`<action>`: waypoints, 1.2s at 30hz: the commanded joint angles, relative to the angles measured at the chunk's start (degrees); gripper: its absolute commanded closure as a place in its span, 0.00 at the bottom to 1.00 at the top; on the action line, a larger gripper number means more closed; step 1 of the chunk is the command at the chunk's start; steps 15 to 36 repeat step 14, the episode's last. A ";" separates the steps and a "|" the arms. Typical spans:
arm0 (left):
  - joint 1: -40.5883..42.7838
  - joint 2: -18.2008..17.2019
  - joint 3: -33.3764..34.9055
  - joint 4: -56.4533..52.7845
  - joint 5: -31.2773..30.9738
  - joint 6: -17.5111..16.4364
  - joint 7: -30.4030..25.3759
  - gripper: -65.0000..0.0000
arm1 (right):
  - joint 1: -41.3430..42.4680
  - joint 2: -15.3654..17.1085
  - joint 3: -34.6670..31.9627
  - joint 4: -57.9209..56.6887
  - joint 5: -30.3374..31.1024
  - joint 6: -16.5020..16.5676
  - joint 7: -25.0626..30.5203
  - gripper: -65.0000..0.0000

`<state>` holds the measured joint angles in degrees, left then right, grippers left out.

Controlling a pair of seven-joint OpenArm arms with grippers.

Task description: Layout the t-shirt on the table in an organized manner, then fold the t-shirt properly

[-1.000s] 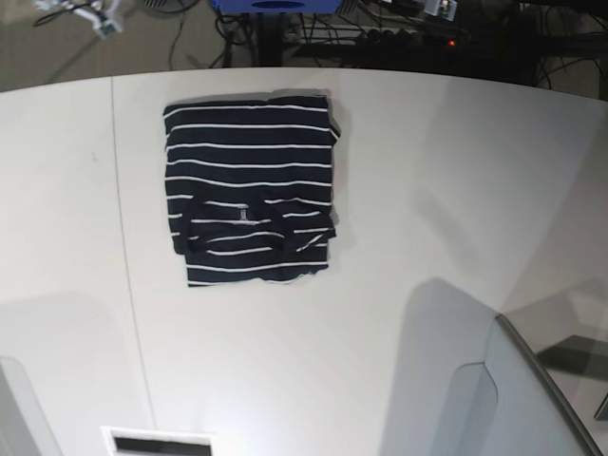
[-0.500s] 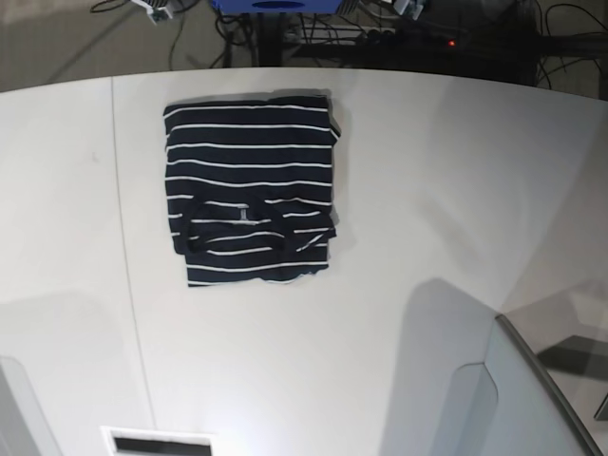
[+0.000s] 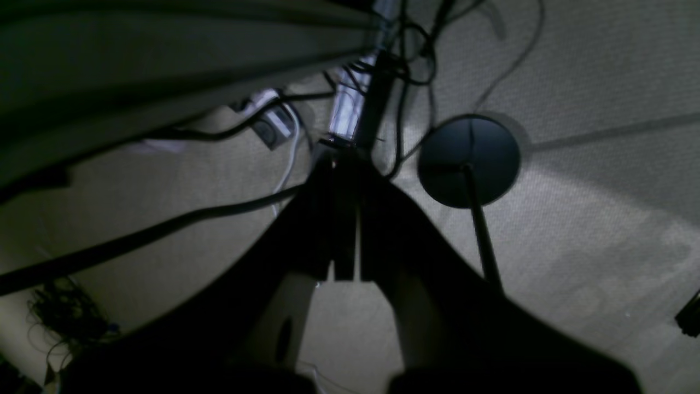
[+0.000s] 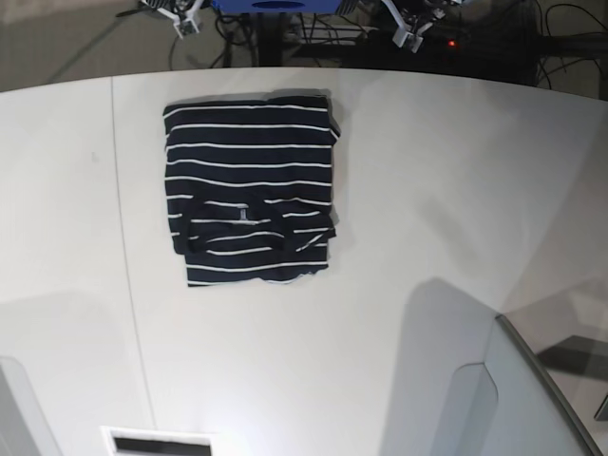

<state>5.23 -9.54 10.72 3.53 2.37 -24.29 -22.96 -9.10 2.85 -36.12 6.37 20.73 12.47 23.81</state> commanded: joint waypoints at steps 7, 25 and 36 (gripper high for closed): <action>-0.27 -0.35 0.22 0.03 0.05 6.93 -0.73 1.00 | 0.44 0.44 -0.06 0.00 0.06 -0.03 0.49 0.99; -0.36 1.06 0.05 -0.41 -0.13 11.77 -0.56 1.00 | 0.44 1.15 -0.23 0.00 0.06 -0.03 0.49 0.99; -0.36 1.06 0.05 -0.41 -0.13 11.77 -0.56 1.00 | 0.44 1.15 -0.23 0.00 0.06 -0.03 0.49 0.99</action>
